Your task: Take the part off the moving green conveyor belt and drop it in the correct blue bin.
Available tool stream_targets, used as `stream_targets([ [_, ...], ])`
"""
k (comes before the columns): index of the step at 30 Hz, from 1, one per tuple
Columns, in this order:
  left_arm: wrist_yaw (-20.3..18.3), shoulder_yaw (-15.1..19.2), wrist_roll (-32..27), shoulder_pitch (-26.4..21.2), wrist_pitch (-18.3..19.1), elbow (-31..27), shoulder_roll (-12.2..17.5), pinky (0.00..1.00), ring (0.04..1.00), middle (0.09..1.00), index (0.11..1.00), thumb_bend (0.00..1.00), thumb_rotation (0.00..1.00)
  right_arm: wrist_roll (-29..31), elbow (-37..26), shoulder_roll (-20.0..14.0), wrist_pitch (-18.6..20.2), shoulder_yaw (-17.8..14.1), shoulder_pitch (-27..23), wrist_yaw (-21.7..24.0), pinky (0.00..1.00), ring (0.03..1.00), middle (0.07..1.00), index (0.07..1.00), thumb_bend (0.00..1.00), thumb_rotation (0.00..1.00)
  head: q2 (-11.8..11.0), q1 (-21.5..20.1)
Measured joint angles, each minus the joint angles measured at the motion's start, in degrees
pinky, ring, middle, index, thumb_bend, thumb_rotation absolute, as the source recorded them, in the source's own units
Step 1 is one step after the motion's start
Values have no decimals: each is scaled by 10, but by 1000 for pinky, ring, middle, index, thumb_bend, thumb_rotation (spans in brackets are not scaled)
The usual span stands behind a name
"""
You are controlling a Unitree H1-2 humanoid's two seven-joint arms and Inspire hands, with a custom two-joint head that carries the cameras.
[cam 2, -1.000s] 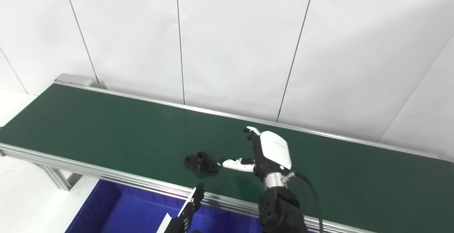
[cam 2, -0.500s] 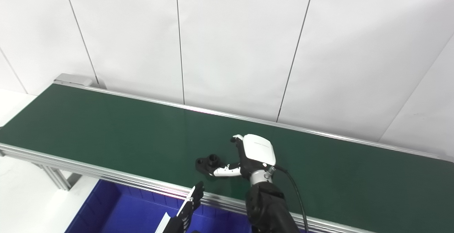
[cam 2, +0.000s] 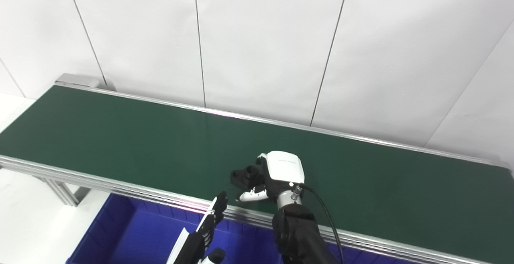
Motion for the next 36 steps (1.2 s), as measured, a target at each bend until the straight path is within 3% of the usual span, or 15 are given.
stream_targets([
  [1,0,0,0,1,2,-3,0,1000,1000,1000,1000,831,912,-1,3,0,0,0,-1,-4,282,369,487,596,665,325,0,0],
  [5,0,-1,0,4,11,-9,0,1000,1000,1000,1000,831,906,-2,26,-2,0,3,-8,-24,135,187,274,498,521,142,2,-1],
  [6,0,-1,0,4,14,-9,0,1000,1000,1000,1000,829,906,-2,29,-3,0,5,-9,-25,146,205,370,491,525,72,2,-1],
  [8,0,-1,0,5,17,-11,0,1000,1000,1000,1000,826,909,-5,32,-9,0,15,-13,-22,167,242,454,485,528,12,6,-2],
  [14,0,-3,-2,6,17,-13,1,1000,1000,1000,1000,817,910,-12,33,-15,0,29,-28,-29,139,216,468,484,528,0,6,-3],
  [19,0,-3,-2,6,19,-20,1,1000,1000,1000,1000,814,915,-5,38,-17,0,15,-18,-58,102,167,469,483,528,0,6,-9],
  [27,-1,-5,-2,8,25,-28,1,1000,1000,1000,1000,822,917,19,34,-25,-1,-8,-4,-88,110,166,469,483,521,4,6,-18],
  [36,-4,-5,-3,8,29,-31,2,1000,1000,1000,1000,824,930,37,-41,-48,-12,-24,45,-98,142,199,470,486,521,3,9,-49],
])
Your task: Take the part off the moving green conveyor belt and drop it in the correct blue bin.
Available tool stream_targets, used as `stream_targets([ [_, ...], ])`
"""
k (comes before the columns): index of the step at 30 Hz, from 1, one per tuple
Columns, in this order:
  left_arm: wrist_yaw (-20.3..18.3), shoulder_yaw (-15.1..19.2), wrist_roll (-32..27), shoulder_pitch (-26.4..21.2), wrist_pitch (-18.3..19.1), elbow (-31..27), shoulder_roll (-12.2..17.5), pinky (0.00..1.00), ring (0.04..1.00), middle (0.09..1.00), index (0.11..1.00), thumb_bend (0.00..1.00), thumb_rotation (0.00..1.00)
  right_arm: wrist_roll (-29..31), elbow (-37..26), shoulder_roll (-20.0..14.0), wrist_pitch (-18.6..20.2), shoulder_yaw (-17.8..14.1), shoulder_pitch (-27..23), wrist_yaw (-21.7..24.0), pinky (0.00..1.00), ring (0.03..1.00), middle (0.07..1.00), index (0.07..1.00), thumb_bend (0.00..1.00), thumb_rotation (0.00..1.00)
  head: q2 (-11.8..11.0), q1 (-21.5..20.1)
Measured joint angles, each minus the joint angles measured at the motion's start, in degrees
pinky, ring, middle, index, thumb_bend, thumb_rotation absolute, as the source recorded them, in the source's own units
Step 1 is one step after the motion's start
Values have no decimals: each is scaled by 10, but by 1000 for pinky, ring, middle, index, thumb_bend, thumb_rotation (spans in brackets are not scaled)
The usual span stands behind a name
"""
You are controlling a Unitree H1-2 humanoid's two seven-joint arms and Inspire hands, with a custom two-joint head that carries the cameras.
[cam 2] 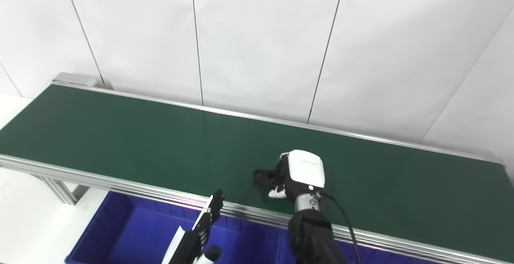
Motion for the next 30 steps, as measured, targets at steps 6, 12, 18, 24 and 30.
stream_targets([
  [6,-7,0,-2,0,12,-14,0,1000,1000,1000,1000,837,936,-2,-97,-25,0,1,36,33,154,214,470,488,520,4,4,-32],
  [12,-18,17,-29,-4,15,-19,12,996,996,1000,1000,915,949,-26,-186,-57,-2,1,57,56,128,182,469,487,521,1,11,-94],
  [18,-28,41,-68,-8,13,-20,39,1000,1000,1000,1000,931,931,-39,-240,-86,-2,-2,109,78,119,172,469,486,522,0,19,-140],
  [24,-46,56,-92,-15,33,-46,61,1000,1000,1000,1000,866,931,-69,-301,-112,-2,-6,152,105,140,201,470,488,521,1,34,-193],
  [30,-68,77,-138,-25,61,-70,83,1000,1000,1000,1000,793,920,-97,-340,-131,-2,-5,213,165,153,215,470,488,520,3,63,-234],
])
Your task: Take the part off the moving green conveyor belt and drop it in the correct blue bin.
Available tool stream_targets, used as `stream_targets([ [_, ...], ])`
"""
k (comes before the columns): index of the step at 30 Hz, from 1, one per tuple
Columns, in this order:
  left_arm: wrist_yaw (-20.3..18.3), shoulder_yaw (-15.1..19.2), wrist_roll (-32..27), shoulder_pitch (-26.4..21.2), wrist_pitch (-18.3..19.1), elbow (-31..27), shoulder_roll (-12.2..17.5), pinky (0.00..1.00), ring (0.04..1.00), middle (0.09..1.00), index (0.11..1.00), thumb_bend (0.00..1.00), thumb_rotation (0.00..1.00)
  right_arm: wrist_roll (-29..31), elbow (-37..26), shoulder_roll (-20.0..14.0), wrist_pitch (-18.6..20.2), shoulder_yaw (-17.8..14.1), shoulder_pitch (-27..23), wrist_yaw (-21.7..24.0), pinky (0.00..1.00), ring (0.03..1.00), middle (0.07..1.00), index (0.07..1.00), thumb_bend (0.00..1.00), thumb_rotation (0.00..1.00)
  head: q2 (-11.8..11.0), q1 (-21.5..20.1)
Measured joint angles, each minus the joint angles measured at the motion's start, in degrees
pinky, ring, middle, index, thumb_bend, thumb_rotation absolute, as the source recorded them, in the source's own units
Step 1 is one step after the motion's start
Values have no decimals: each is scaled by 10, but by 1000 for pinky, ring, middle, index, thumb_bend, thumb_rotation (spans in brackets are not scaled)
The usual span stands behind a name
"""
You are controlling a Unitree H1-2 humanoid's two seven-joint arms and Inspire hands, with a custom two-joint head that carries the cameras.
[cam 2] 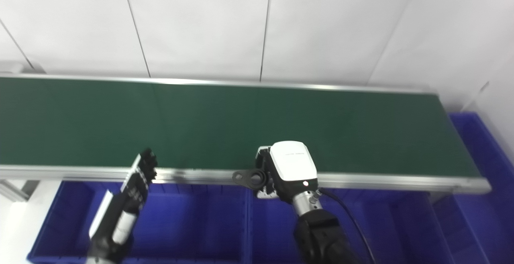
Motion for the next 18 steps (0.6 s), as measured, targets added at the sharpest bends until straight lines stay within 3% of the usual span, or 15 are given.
stream_targets([
  [6,-15,4,-37,-9,36,-19,2,1000,1000,1000,1000,789,898,-14,-20,-6,-3,-11,28,34,148,210,470,487,521,2,7,-3],
  [18,-20,8,-34,-9,58,-29,1,1000,1000,1000,1000,800,890,-30,-7,-28,-6,-37,45,110,175,232,471,487,521,3,9,11],
])
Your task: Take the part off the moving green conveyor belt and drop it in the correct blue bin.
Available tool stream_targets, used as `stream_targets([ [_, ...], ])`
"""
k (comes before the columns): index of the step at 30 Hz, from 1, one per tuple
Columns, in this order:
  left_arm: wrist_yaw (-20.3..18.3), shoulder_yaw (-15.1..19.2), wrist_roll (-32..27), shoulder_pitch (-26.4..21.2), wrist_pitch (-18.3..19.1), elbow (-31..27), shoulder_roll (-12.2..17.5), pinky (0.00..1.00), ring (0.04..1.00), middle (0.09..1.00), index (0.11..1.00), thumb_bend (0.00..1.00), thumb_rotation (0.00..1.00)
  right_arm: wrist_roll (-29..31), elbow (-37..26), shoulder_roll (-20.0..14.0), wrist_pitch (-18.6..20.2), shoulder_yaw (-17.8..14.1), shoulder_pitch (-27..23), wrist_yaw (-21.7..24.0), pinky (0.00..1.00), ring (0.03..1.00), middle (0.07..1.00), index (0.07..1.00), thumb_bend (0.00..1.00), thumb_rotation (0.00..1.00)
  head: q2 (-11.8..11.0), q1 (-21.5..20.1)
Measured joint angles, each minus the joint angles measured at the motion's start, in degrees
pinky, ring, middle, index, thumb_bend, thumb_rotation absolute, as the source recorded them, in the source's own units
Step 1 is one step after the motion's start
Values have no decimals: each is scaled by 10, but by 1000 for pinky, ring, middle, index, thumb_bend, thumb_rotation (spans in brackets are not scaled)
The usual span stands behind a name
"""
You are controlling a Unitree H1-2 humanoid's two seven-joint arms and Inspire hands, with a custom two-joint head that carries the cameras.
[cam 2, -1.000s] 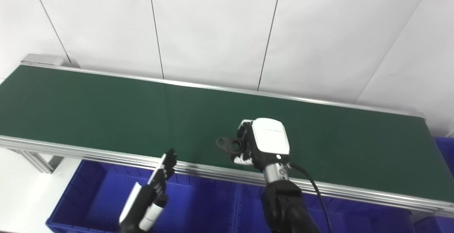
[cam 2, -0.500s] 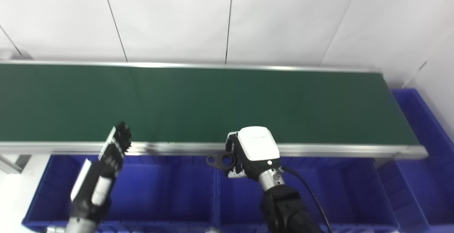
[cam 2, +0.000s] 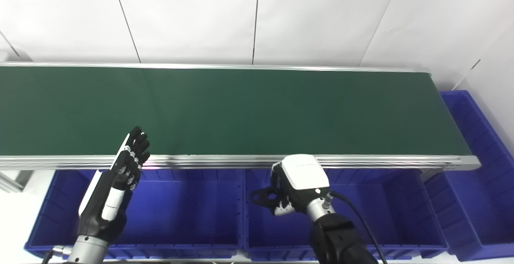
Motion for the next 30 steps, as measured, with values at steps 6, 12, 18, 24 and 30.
stream_targets([
  [6,-1,-1,2,2,0,0,-1,1000,1000,1000,1000,813,882,-50,28,4,18,-11,0,29,117,176,421,492,522,0,-1,5],
  [12,-2,-2,2,2,0,0,-3,1000,1000,1000,1000,793,888,-83,31,13,34,-28,0,51,275,375,537,581,668,142,-3,12],
  [18,-5,-2,3,3,0,1,-3,1000,1000,1000,1000,793,893,-119,32,16,35,-31,0,83,522,659,766,777,977,557,-5,22],
  [24,-5,-2,11,5,-4,2,-4,1000,1000,1000,1000,803,890,-123,31,23,35,-36,0,88,536,678,784,798,1000,668,-6,24],
  [30,-5,-4,14,5,-6,2,-5,1000,1000,1000,1000,813,900,-121,31,24,34,-43,0,92,522,679,786,800,1000,763,-9,30],
])
